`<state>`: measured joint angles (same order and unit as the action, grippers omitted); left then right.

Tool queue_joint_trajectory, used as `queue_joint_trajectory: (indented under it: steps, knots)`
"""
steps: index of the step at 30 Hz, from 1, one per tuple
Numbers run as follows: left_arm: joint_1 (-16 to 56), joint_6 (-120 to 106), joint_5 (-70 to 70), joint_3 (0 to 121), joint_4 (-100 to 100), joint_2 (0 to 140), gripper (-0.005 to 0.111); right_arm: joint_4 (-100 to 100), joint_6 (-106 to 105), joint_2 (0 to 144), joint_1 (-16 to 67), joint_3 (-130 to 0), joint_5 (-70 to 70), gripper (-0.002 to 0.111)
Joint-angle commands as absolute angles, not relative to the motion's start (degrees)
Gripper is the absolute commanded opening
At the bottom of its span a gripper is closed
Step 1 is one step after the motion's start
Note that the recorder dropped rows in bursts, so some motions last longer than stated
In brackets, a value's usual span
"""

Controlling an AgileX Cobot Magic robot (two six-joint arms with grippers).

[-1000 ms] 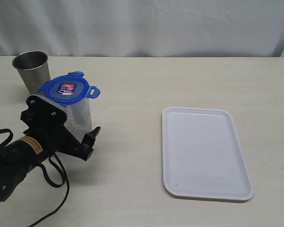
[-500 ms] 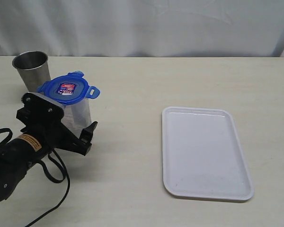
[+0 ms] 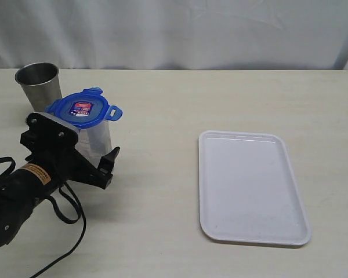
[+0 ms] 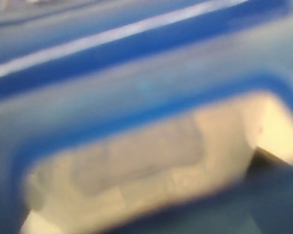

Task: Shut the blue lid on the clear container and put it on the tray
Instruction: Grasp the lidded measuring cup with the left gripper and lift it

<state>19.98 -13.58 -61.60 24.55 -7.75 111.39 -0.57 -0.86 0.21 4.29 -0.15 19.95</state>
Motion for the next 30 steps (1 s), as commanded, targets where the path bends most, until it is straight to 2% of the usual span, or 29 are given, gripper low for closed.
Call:
queue_joint_trajectory:
  steps: [1, 5, 13, 17, 30]
  knots:
    - [19.92, -13.48, -62.47, 24.81, -7.62, 111.51, 0.083, -0.67, -0.77, 0.00, 4.15, 0.00, 19.78, 0.004]
    - [19.92, -13.18, -62.47, 24.81, -6.47, 111.51, 0.056, -0.67, -0.77, 0.00, 4.15, 0.00, 19.78, 0.004]
    - [19.92, -6.02, -61.79, 24.81, -7.12, 111.51, 0.027, -0.67, -0.77, 0.00, 4.15, 0.00, 19.78, 0.004]
    - [19.92, -6.13, -60.53, 24.81, -6.60, 111.51, 0.000, -0.67, -0.77, 0.00, 4.15, 0.00, 19.78, 0.004]
    - [19.92, -3.11, -64.85, 24.81, 14.99, 111.51, 0.000, -0.67, -0.77, 0.00, 4.15, 0.00, 19.78, 0.004]
